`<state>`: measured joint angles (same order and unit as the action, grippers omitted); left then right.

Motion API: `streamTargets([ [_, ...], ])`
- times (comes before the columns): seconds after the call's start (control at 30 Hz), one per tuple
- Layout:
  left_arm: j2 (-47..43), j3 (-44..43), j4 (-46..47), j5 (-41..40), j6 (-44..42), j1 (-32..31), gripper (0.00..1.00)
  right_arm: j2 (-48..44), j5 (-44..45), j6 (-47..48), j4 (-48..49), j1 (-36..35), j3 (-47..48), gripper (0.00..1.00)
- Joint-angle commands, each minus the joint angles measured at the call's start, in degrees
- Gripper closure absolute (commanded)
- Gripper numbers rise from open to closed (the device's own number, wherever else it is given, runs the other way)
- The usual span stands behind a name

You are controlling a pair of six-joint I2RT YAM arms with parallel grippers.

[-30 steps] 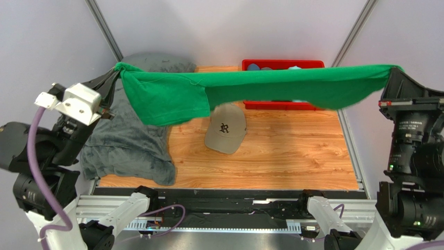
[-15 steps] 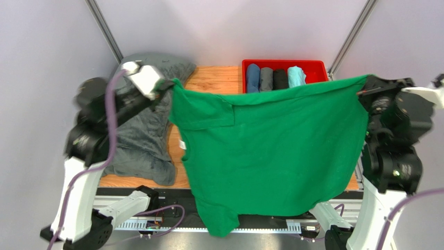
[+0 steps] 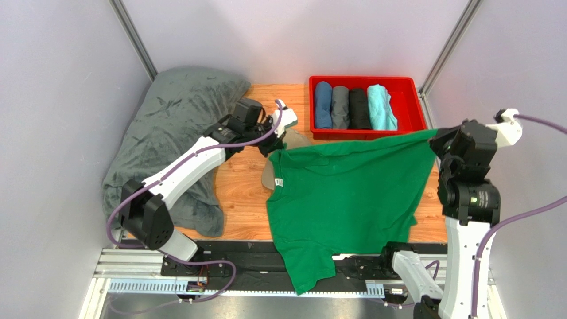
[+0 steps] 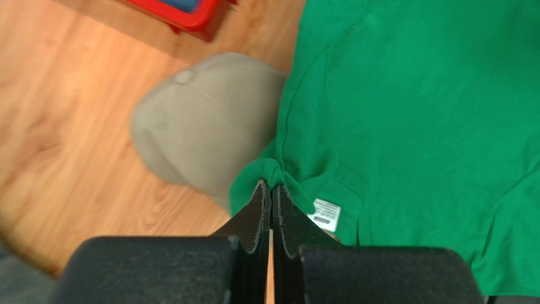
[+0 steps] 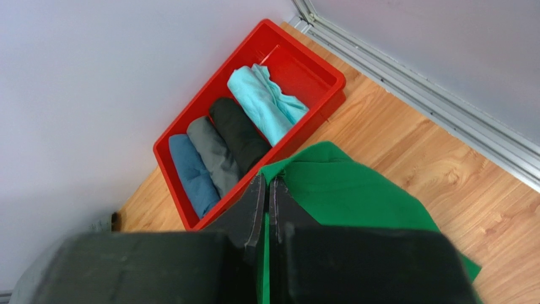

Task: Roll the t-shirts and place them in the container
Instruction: Flatten out the T-shirt at the center of the board.

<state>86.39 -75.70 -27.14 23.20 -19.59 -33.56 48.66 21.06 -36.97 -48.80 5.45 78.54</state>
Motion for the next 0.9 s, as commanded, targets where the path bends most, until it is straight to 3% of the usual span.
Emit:
streamTargets([
  [0.0,3.34,1.43,7.00,6.68,0.26,-1.07,1.00,-4.44,-4.08,-2.75,3.79,0.35,-9.44,1.00],
  [0.3,16.78,-1.20,9.20,7.47,0.52,-1.51,1.00,-2.79,-9.72,-5.65,8.19,-0.27,-22.20,1.00],
  [0.43,23.01,-3.83,11.05,2.49,0.70,-0.90,1.00,1.25,-9.28,-6.01,10.12,-2.54,-23.61,1.00],
  [0.63,35.40,-18.05,9.74,-2.10,3.59,6.47,1.00,6.61,-8.84,-6.36,14.51,-5.19,-23.79,1.00],
  [0.87,47.64,-42.66,2.27,-4.83,6.15,10.97,1.00,13.12,-7.44,-5.75,16.36,-10.11,-20.01,1.00],
])
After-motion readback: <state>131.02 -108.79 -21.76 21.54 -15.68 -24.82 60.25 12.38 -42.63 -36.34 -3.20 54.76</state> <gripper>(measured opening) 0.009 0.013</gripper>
